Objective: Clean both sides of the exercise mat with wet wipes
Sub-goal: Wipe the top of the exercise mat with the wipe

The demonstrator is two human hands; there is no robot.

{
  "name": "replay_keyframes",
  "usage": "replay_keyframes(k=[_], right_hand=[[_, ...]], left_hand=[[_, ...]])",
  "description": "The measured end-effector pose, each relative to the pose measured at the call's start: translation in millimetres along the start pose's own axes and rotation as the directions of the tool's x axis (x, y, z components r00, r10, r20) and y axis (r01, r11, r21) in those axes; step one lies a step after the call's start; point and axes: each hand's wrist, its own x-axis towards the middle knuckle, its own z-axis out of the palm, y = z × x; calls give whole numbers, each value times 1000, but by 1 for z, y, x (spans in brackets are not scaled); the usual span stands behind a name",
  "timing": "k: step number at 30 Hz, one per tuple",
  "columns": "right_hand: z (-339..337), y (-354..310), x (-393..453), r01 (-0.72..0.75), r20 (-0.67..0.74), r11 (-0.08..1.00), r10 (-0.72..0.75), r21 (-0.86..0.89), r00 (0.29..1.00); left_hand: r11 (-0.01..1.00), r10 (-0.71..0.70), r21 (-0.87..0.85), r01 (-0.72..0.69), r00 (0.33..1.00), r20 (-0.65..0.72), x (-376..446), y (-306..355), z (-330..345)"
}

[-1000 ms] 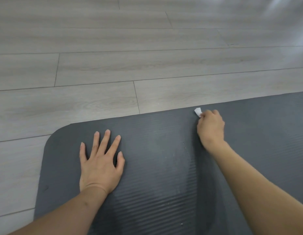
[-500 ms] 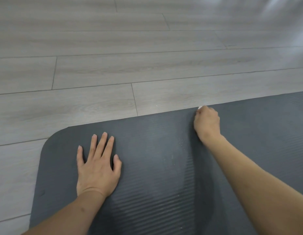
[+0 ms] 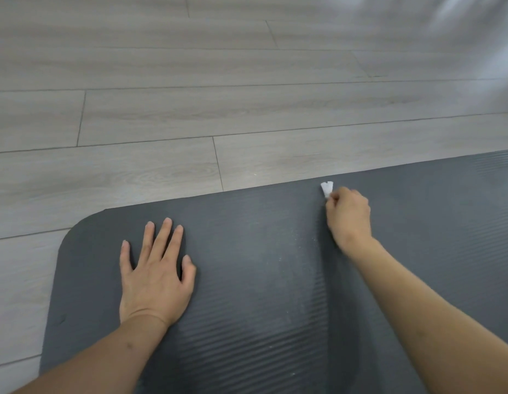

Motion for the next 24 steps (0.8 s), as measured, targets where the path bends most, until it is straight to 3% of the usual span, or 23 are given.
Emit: replay_keyframes(k=[3, 5, 7, 9, 10, 13, 15, 18, 21, 23, 24], right_hand=[[14, -40, -28, -45, -30, 999, 46, 17, 998], [36, -98, -72, 139, 51, 988, -142, 59, 989], [47, -136, -115, 364, 138, 921, -382, 139, 914], [45, -121, -108, 510, 83, 837, -533, 198, 842], [40, -99, -89, 515, 60, 840, -530, 168, 846], [6, -18, -31, 177, 19, 984, -176, -36, 984], [-9, 18, -17, -27, -52, 999, 25, -36, 998], [9, -26, -49, -78, -77, 997, 78, -4, 994], [44, -112, -121, 243, 43, 961, -251, 135, 967], [47, -126, -141, 503, 33, 849, -514, 165, 857], [43, -113, -131, 563, 41, 806, -578, 186, 815]], left_hand=[[1000, 2, -7, -2, 1000, 2, -1, -1, 0], [1000, 4, 0, -4, 1000, -1, -1, -2, 0], [1000, 4, 0, -4, 1000, 1, 0, -2, 0], [1000, 8, 3, -8, 1000, 7, 0, -2, 0], [1000, 6, 5, -6, 1000, 10, 0, -1, 0], [1000, -1, 4, 1, 1000, 15, 0, 0, -2], [1000, -5, 3, 5, 1000, 20, 0, 1, -2], [1000, 0, -5, 0, 1000, 19, 1, 1, -3], [1000, 2, -7, -2, 1000, 18, 0, -1, -2], [1000, 5, -5, -5, 1000, 19, 0, -1, -3], [1000, 6, 0, -6, 1000, 18, -1, -1, -2]])
